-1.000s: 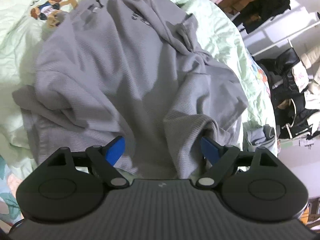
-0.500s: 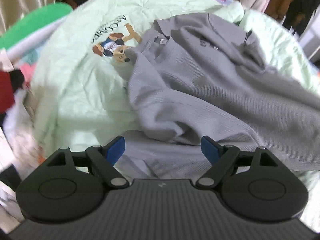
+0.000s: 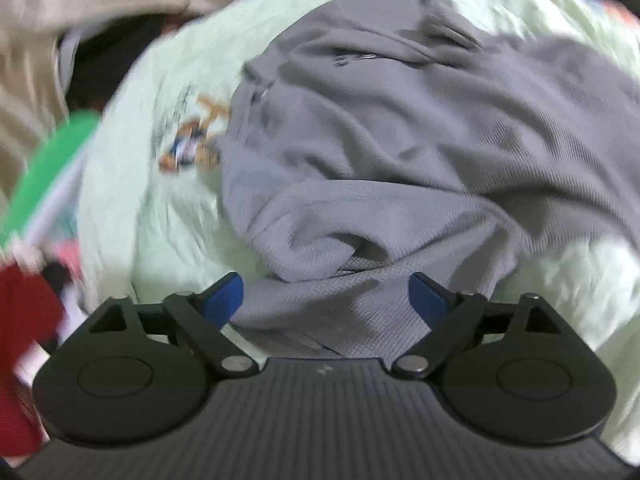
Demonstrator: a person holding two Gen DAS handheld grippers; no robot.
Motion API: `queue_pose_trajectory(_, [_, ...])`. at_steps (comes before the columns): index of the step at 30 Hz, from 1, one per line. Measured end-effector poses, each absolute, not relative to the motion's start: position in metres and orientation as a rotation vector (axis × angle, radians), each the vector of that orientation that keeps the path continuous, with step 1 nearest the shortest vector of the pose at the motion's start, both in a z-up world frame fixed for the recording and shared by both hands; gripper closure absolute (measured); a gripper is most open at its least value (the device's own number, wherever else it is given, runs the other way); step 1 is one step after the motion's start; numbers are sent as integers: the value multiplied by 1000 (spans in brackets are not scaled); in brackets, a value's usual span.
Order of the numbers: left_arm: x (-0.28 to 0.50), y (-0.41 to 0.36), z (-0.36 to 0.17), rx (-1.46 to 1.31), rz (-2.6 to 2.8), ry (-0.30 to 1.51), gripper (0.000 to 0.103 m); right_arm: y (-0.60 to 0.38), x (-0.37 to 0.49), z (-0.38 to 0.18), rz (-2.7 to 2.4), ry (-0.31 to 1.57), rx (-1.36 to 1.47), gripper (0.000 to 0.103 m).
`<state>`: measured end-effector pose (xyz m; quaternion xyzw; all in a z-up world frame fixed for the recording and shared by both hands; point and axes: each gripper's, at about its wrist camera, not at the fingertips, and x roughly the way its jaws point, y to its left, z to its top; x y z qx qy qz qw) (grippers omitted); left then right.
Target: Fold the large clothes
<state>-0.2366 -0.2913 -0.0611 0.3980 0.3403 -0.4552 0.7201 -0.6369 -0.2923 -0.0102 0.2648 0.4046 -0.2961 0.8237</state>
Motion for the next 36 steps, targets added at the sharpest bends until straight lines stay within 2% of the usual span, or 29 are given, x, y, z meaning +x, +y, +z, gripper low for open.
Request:
queue_pose_trajectory(6, [-284, -307, -82, 1034, -1111, 695, 5, -278, -624, -19, -719, 905, 387, 41])
queue_pose_trajectory(11, [-286, -324, -125, 1187, -887, 573, 3, -262, -607, -29, -774, 994, 206, 36])
queue_pose_trajectory(13, [-276, -327, -135, 1150, -838, 528, 20, -261, -603, -32, -817, 1009, 153, 34])
queue_pose_trajectory(14, [-271, -328, -137, 1129, -814, 523, 49, -262, -600, -33, -851, 1018, 116, 33])
queue_pose_trajectory(15, [-266, -327, -134, 1087, -812, 534, 74, -262, -599, -33, -872, 1020, 100, 29])
queue_pose_trajectory(17, [-258, -322, -120, 972, -840, 575, 92, -265, -598, -34, -911, 1010, 71, 25])
queue_pose_trajectory(18, [-255, -318, -109, 925, -851, 578, 96, -269, -598, -35, -907, 987, 64, 24])
queue_pose_trajectory(19, [-253, -313, -97, 886, -861, 569, 96, -274, -598, -37, -878, 955, 69, 24])
queue_pose_trajectory(20, [-252, -308, -85, 847, -869, 555, 96, -276, -597, -38, -855, 935, 75, 28])
queue_pose_trajectory(22, [-248, -294, -63, 770, -883, 544, 96, -287, -597, -41, -702, 801, 125, 78])
queue_pose_trajectory(23, [-245, -278, -48, 725, -883, 545, 96, -290, -601, -37, -625, 702, 155, 96])
queue_pose_trajectory(25, [-234, -248, -26, 703, -839, 567, 96, -299, -609, -31, -546, 613, 234, 96])
queue_pose_trajectory(29, [-203, -213, -3, 715, -765, 719, 95, -309, -624, -25, -464, 621, 366, 96])
queue_pose_trajectory(31, [-195, -206, 2, 736, -769, 819, 84, -314, -634, -28, -380, 639, 458, 96])
queue_pose_trajectory(33, [-192, -199, 16, 706, -821, 861, 56, -317, -637, -35, -328, 703, 517, 96])
queue_pose_trajectory(35, [-189, -184, 44, 618, -852, 824, 42, -316, -641, -40, -333, 731, 535, 95])
queue_pose_trajectory(36, [-187, -177, 59, 570, -860, 802, 35, -315, -647, -41, -326, 711, 557, 89])
